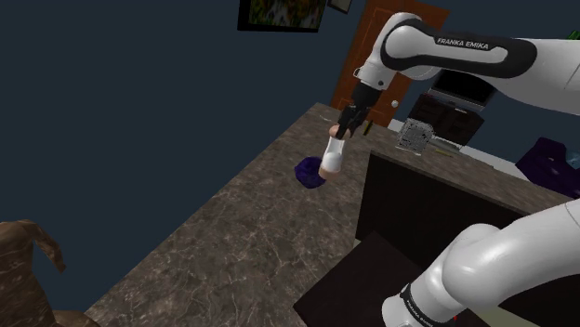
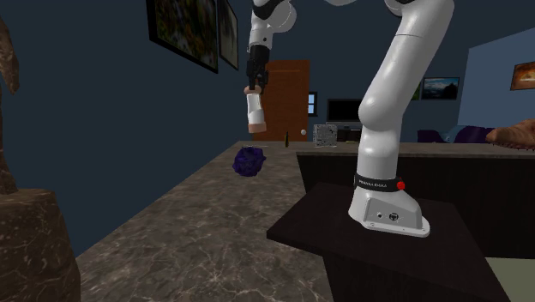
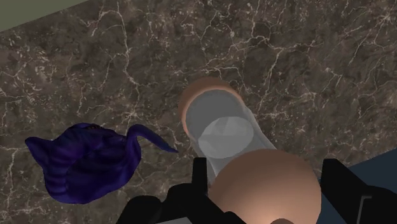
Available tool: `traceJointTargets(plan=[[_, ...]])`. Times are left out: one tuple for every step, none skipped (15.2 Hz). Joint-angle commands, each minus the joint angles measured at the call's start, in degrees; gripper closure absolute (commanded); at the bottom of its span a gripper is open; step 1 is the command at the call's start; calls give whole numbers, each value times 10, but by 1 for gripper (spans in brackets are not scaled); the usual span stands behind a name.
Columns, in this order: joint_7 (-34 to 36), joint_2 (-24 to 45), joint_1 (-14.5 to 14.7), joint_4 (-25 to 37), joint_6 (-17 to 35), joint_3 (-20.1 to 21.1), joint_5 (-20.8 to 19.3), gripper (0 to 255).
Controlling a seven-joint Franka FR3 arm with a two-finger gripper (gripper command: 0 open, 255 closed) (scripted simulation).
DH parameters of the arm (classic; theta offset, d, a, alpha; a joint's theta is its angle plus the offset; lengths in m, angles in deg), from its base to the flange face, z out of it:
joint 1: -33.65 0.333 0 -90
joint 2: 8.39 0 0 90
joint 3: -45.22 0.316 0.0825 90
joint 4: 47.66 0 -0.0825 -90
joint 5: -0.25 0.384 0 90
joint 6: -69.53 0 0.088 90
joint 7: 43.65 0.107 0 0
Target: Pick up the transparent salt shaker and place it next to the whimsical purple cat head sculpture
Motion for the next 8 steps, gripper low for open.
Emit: traceJointTargets(plan=[[-30, 22, -10, 22, -4, -21, -5, 255], [-31, 22, -10, 14, 3, -21, -5, 255], [-32, 22, -10, 6, 11, -21, -5, 255], [-33, 22, -10, -1, 19, -21, -4, 255], [-34, 22, -10, -9, 26, -21, -4, 255], [-35, 22, -10, -16, 34, -21, -4, 255], [-36, 22, -10, -24, 41, -21, -4, 255], [-38, 23, -10, -31, 49, -21, -3, 255]])
